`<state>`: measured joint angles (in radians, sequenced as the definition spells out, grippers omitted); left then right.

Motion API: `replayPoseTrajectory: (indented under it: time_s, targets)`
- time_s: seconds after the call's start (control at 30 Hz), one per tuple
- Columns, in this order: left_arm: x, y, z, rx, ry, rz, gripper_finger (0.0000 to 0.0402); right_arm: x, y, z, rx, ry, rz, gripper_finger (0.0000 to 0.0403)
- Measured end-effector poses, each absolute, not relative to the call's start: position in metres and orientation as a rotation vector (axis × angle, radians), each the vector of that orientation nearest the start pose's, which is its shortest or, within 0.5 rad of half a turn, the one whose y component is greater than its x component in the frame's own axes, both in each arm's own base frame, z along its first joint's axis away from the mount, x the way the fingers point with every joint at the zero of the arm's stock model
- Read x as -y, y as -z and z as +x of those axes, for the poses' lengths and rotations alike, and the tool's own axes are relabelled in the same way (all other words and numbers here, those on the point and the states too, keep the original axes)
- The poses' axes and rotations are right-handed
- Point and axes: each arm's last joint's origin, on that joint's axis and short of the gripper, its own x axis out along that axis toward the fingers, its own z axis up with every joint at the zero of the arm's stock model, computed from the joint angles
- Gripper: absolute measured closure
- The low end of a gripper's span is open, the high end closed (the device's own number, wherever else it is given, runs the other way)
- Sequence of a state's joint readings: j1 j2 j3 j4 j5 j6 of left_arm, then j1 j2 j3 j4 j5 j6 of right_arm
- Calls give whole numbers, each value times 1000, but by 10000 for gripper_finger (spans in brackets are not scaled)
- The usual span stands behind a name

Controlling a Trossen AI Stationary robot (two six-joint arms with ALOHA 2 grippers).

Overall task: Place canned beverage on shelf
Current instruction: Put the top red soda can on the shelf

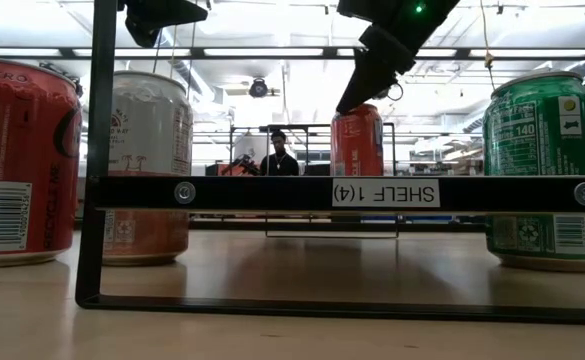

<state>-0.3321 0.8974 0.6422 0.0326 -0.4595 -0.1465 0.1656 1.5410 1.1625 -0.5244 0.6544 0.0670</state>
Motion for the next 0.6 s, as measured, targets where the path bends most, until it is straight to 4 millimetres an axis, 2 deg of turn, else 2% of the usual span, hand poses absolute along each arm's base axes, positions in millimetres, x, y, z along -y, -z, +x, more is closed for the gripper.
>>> replayPoseTrajectory:
  time_s: [0.43, 0.6]
  targets:
    - [53, -285, 192, -196, -141, -60, 207, -22, -263, 317, -754, 656, -192, 31]
    - [53, -285, 192, -196, -141, -60, 207, -17, -265, 320, -729, 653, -162, 31]
